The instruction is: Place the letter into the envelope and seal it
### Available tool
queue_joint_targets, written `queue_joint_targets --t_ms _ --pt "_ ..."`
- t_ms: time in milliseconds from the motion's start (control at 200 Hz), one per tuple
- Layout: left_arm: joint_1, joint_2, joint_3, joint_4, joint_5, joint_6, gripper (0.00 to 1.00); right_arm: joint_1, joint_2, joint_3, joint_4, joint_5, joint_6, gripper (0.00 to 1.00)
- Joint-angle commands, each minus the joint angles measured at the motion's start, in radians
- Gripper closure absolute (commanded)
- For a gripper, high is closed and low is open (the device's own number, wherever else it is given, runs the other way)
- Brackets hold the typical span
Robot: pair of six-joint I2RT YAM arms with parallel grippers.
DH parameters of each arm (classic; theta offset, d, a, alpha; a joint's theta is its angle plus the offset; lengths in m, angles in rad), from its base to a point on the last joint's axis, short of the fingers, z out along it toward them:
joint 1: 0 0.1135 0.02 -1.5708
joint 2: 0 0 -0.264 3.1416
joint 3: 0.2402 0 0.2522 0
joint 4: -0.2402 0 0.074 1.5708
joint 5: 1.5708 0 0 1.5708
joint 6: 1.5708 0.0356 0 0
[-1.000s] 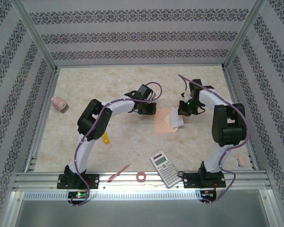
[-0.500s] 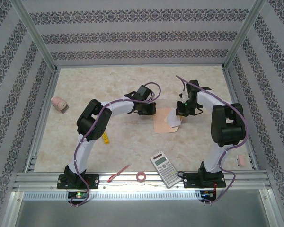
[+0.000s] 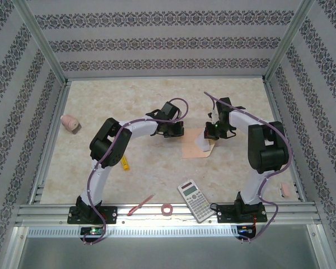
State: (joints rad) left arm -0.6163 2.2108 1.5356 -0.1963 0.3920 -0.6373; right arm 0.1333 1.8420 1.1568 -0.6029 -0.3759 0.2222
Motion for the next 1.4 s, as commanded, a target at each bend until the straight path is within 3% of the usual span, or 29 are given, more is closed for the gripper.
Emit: queue_joint_targets --t_ms 0,764,1084,1394 --pt "-0.013 -0.003 -0.003 -0.016 0.007 -0.007 1.00 0.014 0.005 -0.024 0.032 -0.043 -0.002 1.00" --pt "-0.003 0.057 0.118 -0.077 0.006 0.098 1.00 0.035 -0.020 -0.024 0.046 -0.035 -0.089 1.00" --pt "0.021 -0.058 0.071 -0.173 -0.071 0.153 1.00 0.019 -0.026 -0.019 0.032 -0.008 -0.035 1.00" --pt "0.020 -0.112 -0.037 -0.129 -0.039 0.097 1.00 0.017 -0.038 -0.013 0.030 -0.018 0.003 1.00"
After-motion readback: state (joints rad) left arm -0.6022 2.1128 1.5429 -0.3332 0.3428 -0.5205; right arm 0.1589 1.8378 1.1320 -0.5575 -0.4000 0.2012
